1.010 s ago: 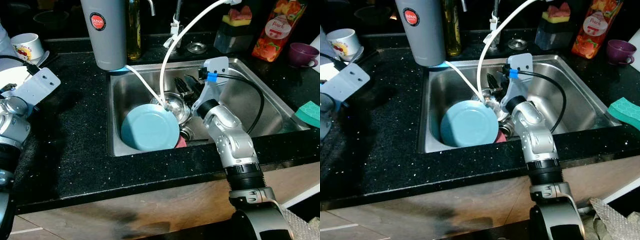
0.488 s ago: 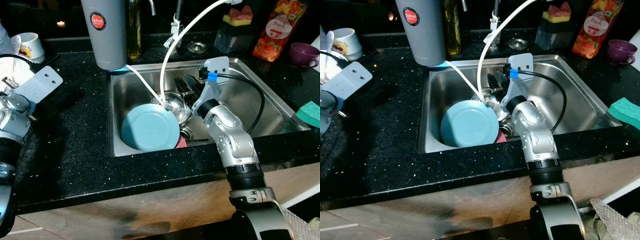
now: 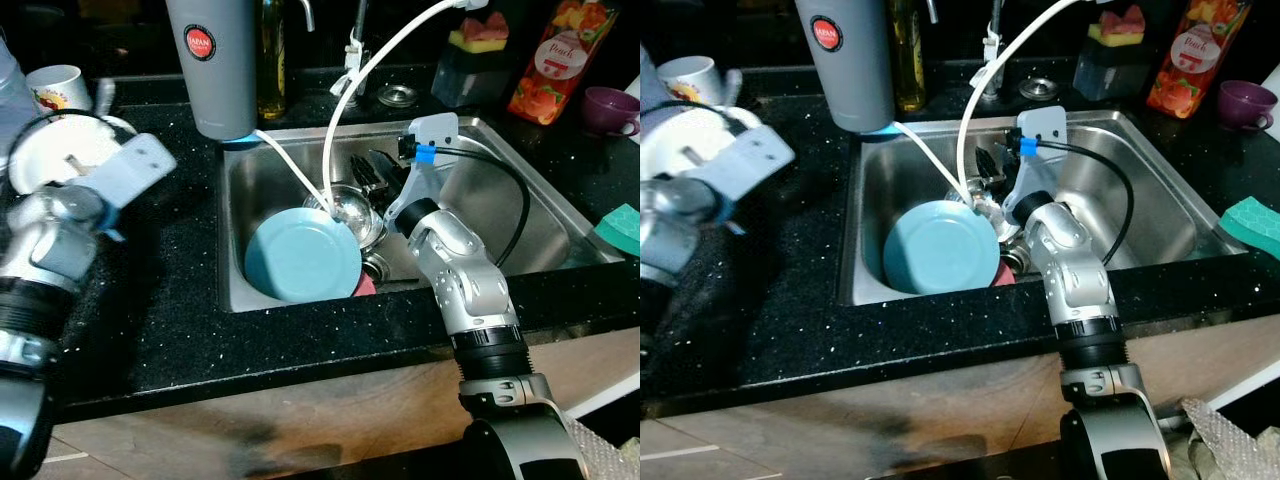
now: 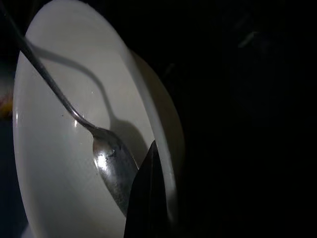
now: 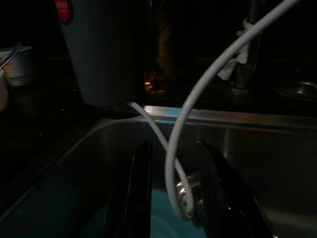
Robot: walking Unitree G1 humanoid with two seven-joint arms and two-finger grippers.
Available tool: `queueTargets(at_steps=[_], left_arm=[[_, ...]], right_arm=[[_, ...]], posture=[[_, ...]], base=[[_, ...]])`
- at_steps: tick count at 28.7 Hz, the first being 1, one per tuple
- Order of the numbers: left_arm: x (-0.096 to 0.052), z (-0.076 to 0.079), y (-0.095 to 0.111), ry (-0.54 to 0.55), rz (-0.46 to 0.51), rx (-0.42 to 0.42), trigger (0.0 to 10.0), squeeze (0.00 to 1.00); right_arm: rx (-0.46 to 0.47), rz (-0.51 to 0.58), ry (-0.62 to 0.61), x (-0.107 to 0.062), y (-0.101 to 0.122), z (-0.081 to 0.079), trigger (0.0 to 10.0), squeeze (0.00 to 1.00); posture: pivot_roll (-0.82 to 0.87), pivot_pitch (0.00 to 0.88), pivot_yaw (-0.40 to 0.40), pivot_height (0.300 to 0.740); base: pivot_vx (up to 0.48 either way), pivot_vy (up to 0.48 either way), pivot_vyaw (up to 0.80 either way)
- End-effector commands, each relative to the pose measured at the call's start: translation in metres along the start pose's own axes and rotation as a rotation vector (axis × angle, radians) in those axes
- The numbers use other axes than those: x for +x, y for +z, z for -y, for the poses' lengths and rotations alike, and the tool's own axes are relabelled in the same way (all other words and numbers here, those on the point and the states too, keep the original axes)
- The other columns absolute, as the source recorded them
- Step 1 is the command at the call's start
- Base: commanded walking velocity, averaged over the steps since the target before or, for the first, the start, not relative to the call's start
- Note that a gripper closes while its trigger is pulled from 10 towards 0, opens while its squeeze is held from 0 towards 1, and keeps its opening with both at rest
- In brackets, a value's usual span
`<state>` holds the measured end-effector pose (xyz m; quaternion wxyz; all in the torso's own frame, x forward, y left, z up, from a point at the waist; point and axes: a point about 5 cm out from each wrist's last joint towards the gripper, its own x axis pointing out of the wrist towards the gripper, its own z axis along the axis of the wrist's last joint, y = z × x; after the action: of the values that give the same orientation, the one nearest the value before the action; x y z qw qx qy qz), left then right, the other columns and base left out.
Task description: Kitchen organization
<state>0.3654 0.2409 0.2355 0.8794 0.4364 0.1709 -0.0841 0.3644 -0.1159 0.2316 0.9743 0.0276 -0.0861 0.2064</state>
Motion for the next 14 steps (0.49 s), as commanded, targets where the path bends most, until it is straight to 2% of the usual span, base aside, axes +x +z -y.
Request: queueTargets(at_steps=[1,3,5,14], left_arm=[[0.004,0.021,-0.002,-0.101,-0.008,-0.013,0.0,0.00],[0.000,0.035,0.013,-0.154,0.031,-0.022,0.0,0.00],[-0.005,0.041,0.022,-0.183,0.057,-0.023,0.0,0.00],[-0.016,0.049,0.035,-0.265,0.103,-0.035,0.0,0.00]], right_arm=[[0.007,-0.013,0.006,0.001,-0.001,-0.001,10.0,0.00],[0.005,-0.014,0.007,0.001,-0.001,-0.001,10.0,0.00],[0.004,-0.013,0.006,0.001,-0.001,-0.001,10.0,0.00],[0.005,-0.014,0.004,0.001,-0.001,0.000,10.0,0.00]], posture=[[0.03,0.073,-0.041,0.740],[0.03,0.073,-0.039,0.740],[0.03,0.073,-0.039,0.740],[0.03,0.073,-0.038,0.740]], base=[[0.000,0.000,0.00],[0.000,0.000,0.00],[0.000,0.000,0.00],[0.000,0.000,0.00]])
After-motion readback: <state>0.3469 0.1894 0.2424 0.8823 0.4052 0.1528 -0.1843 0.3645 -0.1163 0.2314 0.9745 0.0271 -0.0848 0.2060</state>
